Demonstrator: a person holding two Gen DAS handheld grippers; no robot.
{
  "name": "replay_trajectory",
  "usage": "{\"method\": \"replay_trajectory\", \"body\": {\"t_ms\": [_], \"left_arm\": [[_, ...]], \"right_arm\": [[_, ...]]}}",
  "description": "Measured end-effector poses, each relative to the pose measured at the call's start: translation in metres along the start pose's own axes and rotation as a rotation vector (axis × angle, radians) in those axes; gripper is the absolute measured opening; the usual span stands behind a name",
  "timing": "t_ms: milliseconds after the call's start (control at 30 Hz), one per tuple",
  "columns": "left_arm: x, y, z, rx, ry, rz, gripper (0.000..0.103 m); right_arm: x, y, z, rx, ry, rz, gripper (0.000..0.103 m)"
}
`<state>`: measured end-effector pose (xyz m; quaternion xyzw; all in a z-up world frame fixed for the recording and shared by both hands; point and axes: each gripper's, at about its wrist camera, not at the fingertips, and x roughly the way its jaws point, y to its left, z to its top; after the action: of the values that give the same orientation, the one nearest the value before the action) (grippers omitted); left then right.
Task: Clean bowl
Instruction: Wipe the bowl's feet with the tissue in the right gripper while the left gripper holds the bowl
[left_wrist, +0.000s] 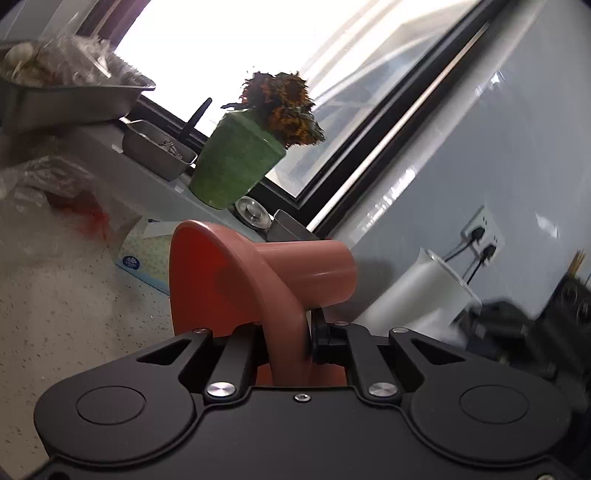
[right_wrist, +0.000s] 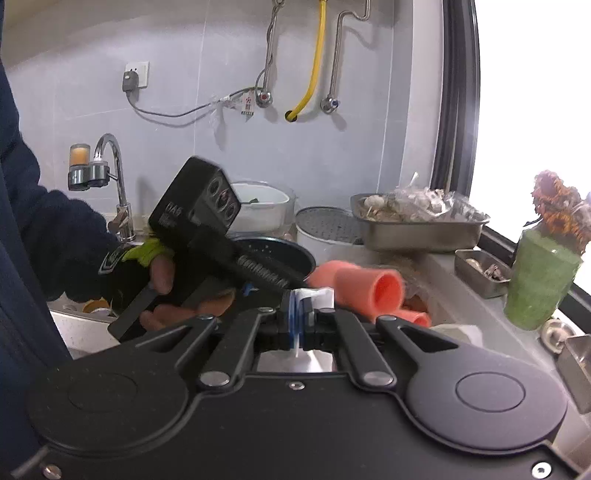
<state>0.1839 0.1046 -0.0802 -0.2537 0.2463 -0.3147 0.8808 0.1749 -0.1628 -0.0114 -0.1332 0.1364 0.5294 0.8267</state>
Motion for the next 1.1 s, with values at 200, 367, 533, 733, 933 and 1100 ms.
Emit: {"method": "replay_trajectory", "body": {"t_ms": [200, 367, 533, 733, 933, 1100], "left_arm": [[-0.001, -0.014, -0.007, 0.110, 0.055, -0.011, 0.010], [0.001, -0.025, -0.017, 0.167, 0.097, -0.035, 0.010], [-0.011, -0.034, -0.022, 0.221, 0.123, -0.039, 0.010], [-0.035, -0.041, -0.015, 0.219, 0.103, -0.050, 0.010], [-0.059, -0.052, 0.004, 0.187, 0.022, -0.092, 0.011], [-0.062, -0.051, 0.008, 0.149, 0.001, -0.106, 0.012]], "right_arm": [[0.005, -0.014, 0.024, -0.055, -0.041, -0.005, 0.002], [0.025, -0.015, 0.031, -0.149, -0.011, 0.024, 0.002], [0.037, -0.033, 0.032, -0.176, 0.033, 0.027, 0.002], [0.040, -0.056, 0.022, -0.106, 0.073, 0.049, 0.002], [0.037, -0.083, 0.004, 0.186, 0.035, 0.089, 0.002], [0.033, -0.100, -0.016, 0.355, 0.014, 0.116, 0.002]]}}
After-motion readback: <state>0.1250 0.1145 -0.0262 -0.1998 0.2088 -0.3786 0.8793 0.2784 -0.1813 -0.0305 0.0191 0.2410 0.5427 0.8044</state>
